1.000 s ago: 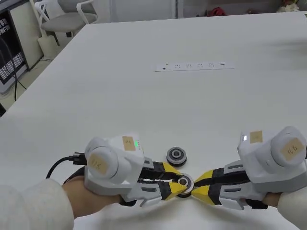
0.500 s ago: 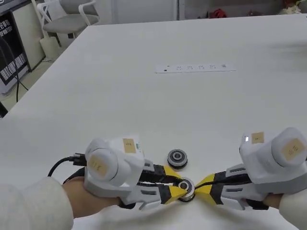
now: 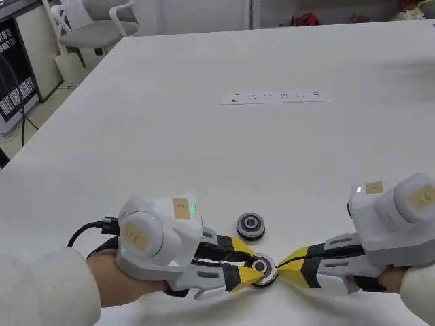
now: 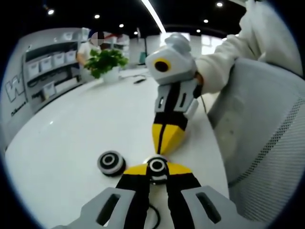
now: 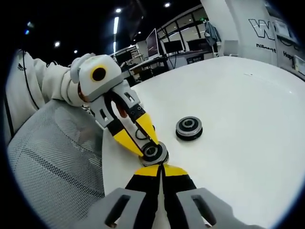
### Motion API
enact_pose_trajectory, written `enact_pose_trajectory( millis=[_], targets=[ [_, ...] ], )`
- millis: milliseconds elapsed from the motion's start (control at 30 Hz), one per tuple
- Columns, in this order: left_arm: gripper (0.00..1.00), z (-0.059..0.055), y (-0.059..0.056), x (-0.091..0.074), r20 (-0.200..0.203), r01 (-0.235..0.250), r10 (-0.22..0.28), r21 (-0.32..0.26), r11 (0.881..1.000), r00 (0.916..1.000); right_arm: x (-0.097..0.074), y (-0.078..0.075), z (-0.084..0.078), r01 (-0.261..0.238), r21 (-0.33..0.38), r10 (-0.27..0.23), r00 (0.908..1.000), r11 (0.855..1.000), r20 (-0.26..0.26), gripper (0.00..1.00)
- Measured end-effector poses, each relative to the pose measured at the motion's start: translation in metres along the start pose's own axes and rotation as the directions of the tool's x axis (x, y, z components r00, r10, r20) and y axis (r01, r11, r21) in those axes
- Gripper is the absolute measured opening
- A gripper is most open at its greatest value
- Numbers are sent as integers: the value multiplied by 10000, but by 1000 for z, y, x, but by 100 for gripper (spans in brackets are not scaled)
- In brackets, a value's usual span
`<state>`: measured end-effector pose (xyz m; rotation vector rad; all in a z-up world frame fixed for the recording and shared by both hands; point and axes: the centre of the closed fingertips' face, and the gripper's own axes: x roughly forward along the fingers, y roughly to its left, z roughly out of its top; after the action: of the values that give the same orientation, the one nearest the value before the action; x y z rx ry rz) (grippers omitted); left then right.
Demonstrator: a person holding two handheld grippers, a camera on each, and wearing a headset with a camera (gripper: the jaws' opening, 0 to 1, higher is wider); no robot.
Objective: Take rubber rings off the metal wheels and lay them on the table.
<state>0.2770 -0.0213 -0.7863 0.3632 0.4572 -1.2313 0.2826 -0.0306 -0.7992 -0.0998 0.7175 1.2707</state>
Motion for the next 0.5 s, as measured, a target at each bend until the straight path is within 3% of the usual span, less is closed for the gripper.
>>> enact_pose_trajectory(
  millis=[500],
  targets=[
    [13, 0, 0, 0, 220, 57, -59, 94, 9999, 9997, -2, 2, 5, -331, 1004, 300, 9990, 9944, 330, 0]
  ],
)
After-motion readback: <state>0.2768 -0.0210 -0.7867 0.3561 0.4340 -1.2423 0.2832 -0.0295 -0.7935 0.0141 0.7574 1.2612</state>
